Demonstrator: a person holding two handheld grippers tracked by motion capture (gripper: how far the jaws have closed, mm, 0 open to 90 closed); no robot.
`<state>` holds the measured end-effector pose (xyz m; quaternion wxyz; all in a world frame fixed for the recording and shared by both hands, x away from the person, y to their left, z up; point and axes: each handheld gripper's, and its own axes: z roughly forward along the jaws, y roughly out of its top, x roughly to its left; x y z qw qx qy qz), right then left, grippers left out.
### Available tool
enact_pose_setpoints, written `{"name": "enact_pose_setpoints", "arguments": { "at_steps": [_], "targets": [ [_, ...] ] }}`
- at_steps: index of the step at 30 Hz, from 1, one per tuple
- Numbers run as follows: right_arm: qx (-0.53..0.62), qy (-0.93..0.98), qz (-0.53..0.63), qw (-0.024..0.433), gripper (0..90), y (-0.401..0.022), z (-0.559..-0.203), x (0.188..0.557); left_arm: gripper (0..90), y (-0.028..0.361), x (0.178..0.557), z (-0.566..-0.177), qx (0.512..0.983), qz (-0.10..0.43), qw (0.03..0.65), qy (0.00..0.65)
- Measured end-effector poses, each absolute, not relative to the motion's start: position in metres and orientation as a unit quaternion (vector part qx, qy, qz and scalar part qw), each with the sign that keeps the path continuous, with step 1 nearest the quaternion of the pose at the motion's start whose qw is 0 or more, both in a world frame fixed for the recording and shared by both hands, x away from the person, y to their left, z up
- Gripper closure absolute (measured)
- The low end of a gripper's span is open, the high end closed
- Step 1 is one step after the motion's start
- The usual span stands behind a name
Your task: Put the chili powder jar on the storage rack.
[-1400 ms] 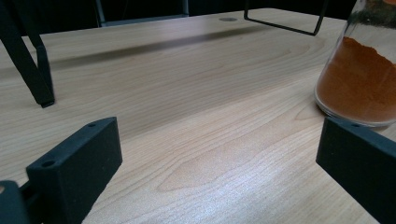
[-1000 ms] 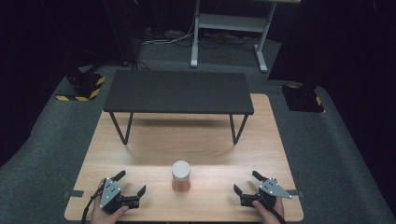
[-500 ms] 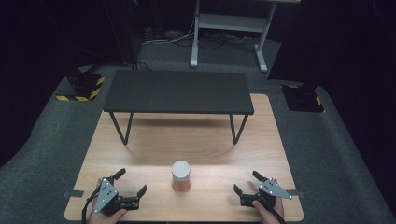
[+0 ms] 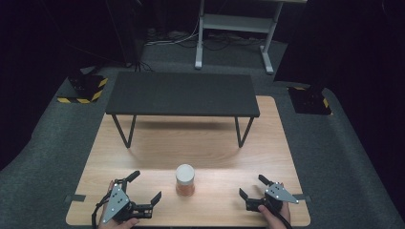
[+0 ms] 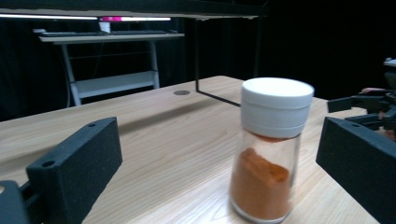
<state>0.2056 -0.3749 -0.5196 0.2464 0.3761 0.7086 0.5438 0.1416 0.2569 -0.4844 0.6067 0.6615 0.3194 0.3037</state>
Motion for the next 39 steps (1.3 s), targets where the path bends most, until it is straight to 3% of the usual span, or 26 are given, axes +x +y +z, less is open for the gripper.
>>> {"name": "enact_pose_setpoints", "arguments": {
  "at_steps": [22,33,37,39],
  "targets": [
    [0.374,0.709,0.547,0.243,0.0,-0.377,-0.52,0.207,1.2,0.197,0.172,-0.501,0.66,0.283,0.616,0.324],
    [0.373,0.709,0.548,0.243,0.1,-0.377,-0.52,0.207,13.2,0.177,0.18,-0.51,0.649,0.28,0.628,0.327],
    [0.372,0.708,0.549,0.242,0.1,-0.377,-0.521,0.207,20.4,0.173,0.183,-0.512,0.645,0.275,0.634,0.325],
    [0.372,0.708,0.549,0.242,0.1,-0.377,-0.521,0.207,28.6,0.172,0.183,-0.513,0.644,0.276,0.636,0.325]
  ]
}}
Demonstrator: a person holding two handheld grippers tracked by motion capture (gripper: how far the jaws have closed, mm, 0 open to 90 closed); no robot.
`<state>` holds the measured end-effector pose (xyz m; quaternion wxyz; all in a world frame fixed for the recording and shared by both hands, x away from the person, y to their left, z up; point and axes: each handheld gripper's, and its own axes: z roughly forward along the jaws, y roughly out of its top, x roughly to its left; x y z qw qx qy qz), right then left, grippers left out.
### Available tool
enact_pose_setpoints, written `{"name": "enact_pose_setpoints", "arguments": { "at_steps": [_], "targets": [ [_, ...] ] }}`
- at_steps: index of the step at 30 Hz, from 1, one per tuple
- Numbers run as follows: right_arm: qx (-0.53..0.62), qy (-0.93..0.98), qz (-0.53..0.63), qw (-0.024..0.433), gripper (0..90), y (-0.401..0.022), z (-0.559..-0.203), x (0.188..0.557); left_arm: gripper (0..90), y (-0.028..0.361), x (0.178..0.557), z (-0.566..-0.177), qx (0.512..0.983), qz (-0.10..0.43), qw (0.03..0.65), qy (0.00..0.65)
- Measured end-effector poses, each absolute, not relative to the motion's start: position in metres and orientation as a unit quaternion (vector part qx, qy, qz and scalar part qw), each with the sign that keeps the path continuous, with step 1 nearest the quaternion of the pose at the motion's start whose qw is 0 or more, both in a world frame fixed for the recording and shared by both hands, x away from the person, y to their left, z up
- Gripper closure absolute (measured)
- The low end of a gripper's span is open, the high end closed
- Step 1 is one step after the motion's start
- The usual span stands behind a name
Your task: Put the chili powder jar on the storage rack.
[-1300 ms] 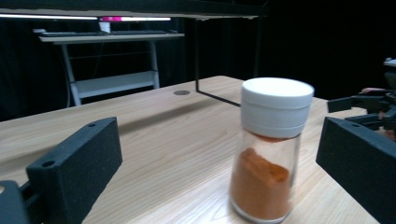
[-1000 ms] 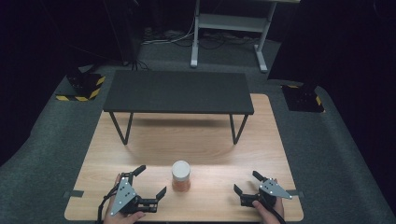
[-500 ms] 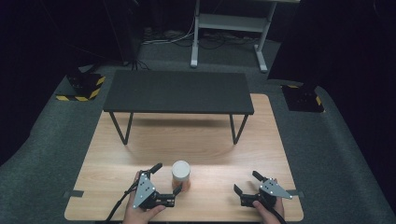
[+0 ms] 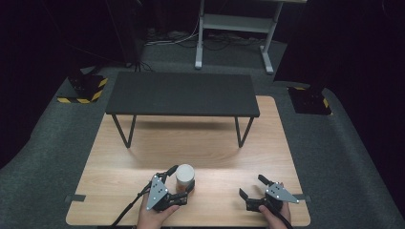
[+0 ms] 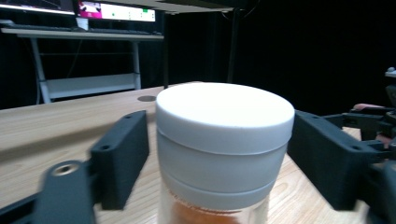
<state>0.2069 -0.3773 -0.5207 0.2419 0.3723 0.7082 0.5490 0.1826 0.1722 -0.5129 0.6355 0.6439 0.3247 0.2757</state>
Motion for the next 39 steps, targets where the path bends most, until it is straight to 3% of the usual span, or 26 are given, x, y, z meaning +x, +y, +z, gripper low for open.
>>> {"name": "enact_pose_setpoints", "arguments": {
  "at_steps": [3,26,39],
  "targets": [
    [0.372,0.708,0.55,0.242,0.1,-0.378,-0.521,0.207,32.9,0.17,0.181,-0.513,0.643,0.284,0.633,0.325],
    [0.373,0.706,0.551,0.243,0.1,-0.378,-0.521,0.206,33.8,0.174,0.182,-0.49,0.637,0.291,0.626,0.342],
    [0.375,0.704,0.552,0.242,0.1,-0.378,-0.522,0.206,33.8,0.182,0.193,-0.426,0.62,0.341,0.597,0.378]
  ]
}}
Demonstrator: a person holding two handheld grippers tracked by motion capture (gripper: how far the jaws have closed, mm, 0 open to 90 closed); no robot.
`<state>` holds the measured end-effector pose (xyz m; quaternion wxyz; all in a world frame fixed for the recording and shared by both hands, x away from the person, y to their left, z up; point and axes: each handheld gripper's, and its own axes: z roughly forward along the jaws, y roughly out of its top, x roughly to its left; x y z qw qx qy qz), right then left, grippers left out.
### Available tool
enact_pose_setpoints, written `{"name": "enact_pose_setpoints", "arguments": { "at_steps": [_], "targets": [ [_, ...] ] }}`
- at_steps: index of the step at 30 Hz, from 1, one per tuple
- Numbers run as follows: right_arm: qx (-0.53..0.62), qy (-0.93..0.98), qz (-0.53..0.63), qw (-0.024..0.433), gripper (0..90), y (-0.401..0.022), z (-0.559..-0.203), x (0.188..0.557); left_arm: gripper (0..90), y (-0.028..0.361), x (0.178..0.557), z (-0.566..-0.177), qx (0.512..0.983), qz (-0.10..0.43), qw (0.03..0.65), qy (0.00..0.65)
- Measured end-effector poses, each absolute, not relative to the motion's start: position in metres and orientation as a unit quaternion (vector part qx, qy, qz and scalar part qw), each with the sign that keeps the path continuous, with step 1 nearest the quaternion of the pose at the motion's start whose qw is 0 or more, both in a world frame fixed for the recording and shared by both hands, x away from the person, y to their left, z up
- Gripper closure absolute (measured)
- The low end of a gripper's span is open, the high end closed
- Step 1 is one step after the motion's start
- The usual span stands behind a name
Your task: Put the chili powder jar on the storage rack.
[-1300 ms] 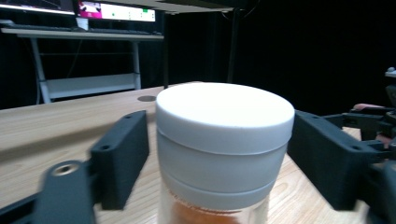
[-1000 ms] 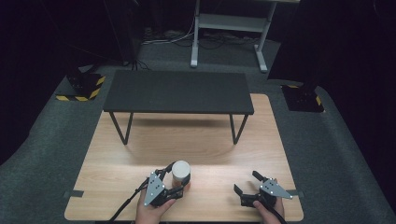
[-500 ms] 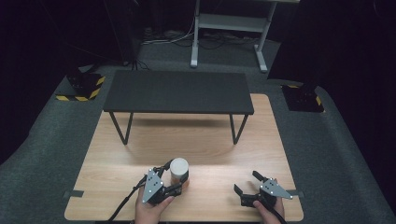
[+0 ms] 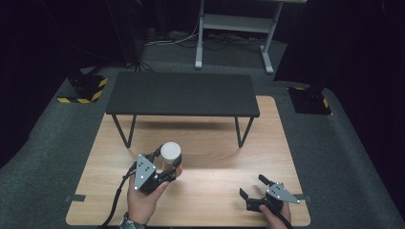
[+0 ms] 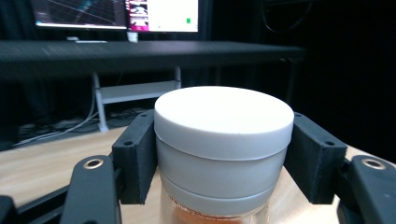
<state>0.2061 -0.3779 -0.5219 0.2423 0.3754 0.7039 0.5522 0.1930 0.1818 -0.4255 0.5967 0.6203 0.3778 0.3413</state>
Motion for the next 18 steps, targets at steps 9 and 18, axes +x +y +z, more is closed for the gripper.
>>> {"name": "enact_pose_setpoints", "arguments": {
  "at_steps": [9,18],
  "targets": [
    [0.378,0.703,0.551,0.244,0.0,-0.377,-0.522,0.206,33.8,0.186,0.207,-0.378,0.607,0.349,0.581,0.415],
    [0.375,0.703,0.553,0.243,0.0,-0.378,-0.522,0.206,33.8,0.185,0.216,-0.34,0.602,0.362,0.572,0.423]
  ]
}}
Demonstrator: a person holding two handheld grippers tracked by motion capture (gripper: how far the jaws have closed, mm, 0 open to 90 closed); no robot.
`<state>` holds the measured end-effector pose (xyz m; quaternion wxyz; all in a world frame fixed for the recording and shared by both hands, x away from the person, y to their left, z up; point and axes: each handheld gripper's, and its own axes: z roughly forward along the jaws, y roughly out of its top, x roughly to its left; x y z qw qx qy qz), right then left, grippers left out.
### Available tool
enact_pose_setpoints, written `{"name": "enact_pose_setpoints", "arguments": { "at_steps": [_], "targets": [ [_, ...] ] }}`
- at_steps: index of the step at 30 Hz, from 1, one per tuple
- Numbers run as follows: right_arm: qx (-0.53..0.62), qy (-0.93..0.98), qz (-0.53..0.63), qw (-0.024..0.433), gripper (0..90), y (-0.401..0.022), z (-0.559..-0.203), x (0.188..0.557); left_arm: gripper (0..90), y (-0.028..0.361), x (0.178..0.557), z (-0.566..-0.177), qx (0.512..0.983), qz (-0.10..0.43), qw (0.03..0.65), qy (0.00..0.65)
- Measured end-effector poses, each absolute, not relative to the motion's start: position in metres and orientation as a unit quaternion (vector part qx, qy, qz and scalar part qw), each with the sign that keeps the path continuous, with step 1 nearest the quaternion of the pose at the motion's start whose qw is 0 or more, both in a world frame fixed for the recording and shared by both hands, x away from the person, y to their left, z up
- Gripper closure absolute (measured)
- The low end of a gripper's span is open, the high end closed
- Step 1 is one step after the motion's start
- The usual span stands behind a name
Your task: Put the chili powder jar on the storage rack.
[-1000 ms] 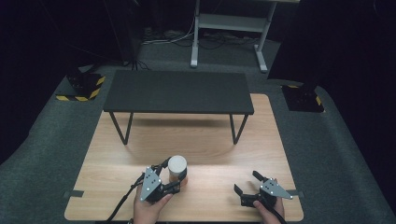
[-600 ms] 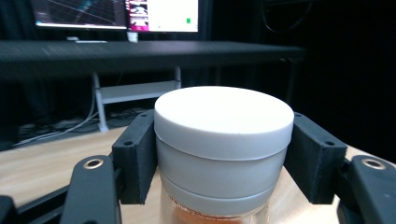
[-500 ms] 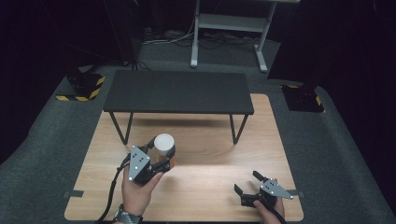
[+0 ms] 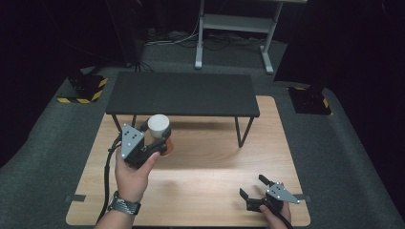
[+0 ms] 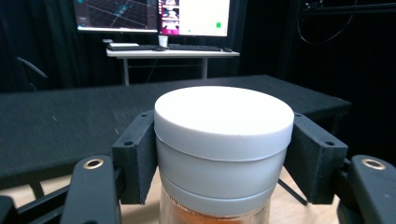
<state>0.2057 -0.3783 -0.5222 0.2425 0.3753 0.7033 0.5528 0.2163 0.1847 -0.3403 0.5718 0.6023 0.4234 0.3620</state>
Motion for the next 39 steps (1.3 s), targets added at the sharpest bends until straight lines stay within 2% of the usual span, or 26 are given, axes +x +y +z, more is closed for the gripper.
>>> {"name": "enact_pose_setpoints", "arguments": {
  "at_steps": [9,19,31,39],
  "targets": [
    [0.38,0.698,0.556,0.242,0.0,-0.379,-0.523,0.204,33.8,0.185,0.24,-0.298,0.59,0.374,0.569,0.434],
    [0.379,0.698,0.559,0.239,0.0,-0.38,-0.523,0.206,33.9,0.173,0.272,-0.274,0.579,0.398,0.563,0.435],
    [0.378,0.697,0.561,0.238,0.1,-0.381,-0.524,0.206,33.9,0.163,0.307,-0.275,0.563,0.401,0.561,0.455],
    [0.378,0.692,0.569,0.234,0.0,-0.384,-0.526,0.205,33.9,0.158,0.333,-0.291,0.556,0.396,0.563,0.466]
  ]
}}
